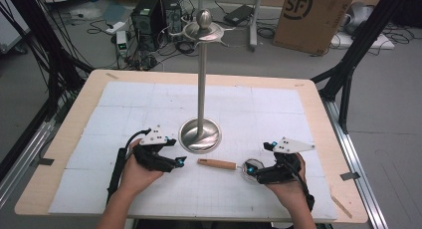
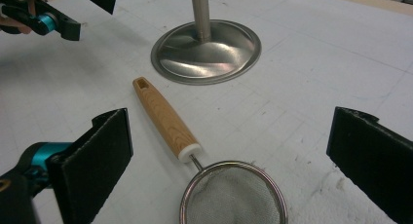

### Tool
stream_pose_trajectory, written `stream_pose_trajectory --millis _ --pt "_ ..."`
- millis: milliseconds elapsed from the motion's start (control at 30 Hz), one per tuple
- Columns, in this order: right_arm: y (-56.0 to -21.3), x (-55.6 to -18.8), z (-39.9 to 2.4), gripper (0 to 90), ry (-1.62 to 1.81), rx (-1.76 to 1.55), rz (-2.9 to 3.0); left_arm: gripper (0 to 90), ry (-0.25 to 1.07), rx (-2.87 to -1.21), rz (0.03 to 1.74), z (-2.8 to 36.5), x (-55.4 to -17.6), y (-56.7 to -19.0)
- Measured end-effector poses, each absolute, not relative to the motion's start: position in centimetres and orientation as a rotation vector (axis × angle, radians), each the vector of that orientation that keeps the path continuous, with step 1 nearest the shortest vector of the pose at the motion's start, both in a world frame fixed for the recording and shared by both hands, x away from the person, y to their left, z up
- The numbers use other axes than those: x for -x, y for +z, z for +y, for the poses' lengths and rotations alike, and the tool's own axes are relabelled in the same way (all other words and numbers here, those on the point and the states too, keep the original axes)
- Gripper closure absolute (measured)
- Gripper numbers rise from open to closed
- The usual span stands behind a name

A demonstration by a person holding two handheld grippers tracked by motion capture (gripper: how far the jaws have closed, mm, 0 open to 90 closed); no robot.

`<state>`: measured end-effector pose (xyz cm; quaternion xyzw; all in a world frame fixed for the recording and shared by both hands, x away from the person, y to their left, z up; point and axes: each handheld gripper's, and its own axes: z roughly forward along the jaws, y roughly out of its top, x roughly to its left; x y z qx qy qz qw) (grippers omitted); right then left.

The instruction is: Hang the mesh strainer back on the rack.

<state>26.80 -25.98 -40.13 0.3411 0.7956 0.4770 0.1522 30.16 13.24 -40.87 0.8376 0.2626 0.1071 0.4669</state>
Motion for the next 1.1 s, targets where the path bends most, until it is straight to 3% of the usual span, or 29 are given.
stream_pose_trajectory --millis 600,733,800,1000,1100 --pt "-40.6 -27.0 -25.0 1.9 1.304 -0.935 2.343 26.7 0.275 -2.029 0.674 14.1 -30.4 -40.9" --pt "-40.6 -27.0 -24.8 7.6 1.286 -0.913 2.359 26.7 0.273 -2.02 0.685 14.5 -30.6 -40.9" --pt "-40.6 -27.0 -24.6 17.5 1.29 -0.902 2.385 26.7 0.275 -2.022 0.68 14.5 -30.6 -40.9" --pt "-40.9 -27.2 -23.3 18.5 1.217 -0.859 2.443 26.8 0.274 -2.014 0.683 14.6 -30.7 -41.0" --pt "-41.1 -27.3 -22.6 23.6 1.19 -0.84 2.473 27.0 0.282 -2.013 0.683 14.6 -30.6 -40.9"
